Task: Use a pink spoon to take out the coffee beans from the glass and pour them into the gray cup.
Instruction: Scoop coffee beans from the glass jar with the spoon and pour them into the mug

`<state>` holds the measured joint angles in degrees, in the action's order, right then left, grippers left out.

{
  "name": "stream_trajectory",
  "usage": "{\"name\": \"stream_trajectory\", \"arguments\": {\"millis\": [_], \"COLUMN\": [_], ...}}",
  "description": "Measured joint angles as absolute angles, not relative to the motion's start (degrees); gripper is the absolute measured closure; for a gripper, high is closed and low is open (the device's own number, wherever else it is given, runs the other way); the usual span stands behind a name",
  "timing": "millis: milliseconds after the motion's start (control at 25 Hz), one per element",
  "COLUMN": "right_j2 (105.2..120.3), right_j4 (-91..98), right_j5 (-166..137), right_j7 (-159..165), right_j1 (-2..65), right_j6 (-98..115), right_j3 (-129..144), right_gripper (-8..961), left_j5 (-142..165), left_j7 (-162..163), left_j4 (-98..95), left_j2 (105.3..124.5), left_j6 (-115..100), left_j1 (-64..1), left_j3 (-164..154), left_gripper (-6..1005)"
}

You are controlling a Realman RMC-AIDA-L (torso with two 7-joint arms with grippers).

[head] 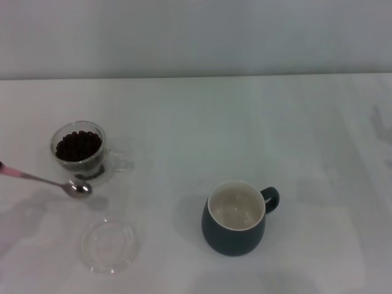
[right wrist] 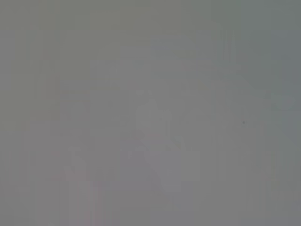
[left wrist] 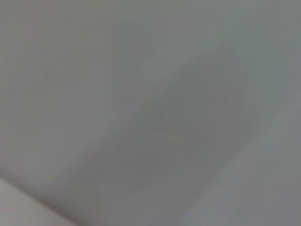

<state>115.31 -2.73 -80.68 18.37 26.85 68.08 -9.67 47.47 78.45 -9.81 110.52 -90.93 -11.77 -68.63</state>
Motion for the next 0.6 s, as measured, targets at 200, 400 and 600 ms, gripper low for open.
{"name": "stream_trajectory", "arguments": {"millis": [200, 400, 600], "right_j2": [115.38, 115.40, 115.40], "right_j4": [-3.00, -3.58, -4.26], "right_j5": [-80.67, -80.68, -80.57], "right_j7": [18.55, 18.54, 18.64], "right_j1": [27.08, 27.08, 27.01], "right_j6": [68.12, 68.10, 68.17], "right_j3": [-9.67, -9.67, -9.70], "right_gripper": [227, 227, 227], "left_j5": [47.41, 47.33, 48.01], "left_j7": [80.80, 81.39, 83.47], "left_j4": [-13.21, -14.81, -17.37], "left_j2": [105.39, 100.62, 97.68], "left_j6": [-90.55, -90.01, -87.44], "left_j1": [-13.15, -16.23, -18.56], "left_j3": [-68.33, -68.24, -68.22], "left_gripper": [863, 863, 864]}}
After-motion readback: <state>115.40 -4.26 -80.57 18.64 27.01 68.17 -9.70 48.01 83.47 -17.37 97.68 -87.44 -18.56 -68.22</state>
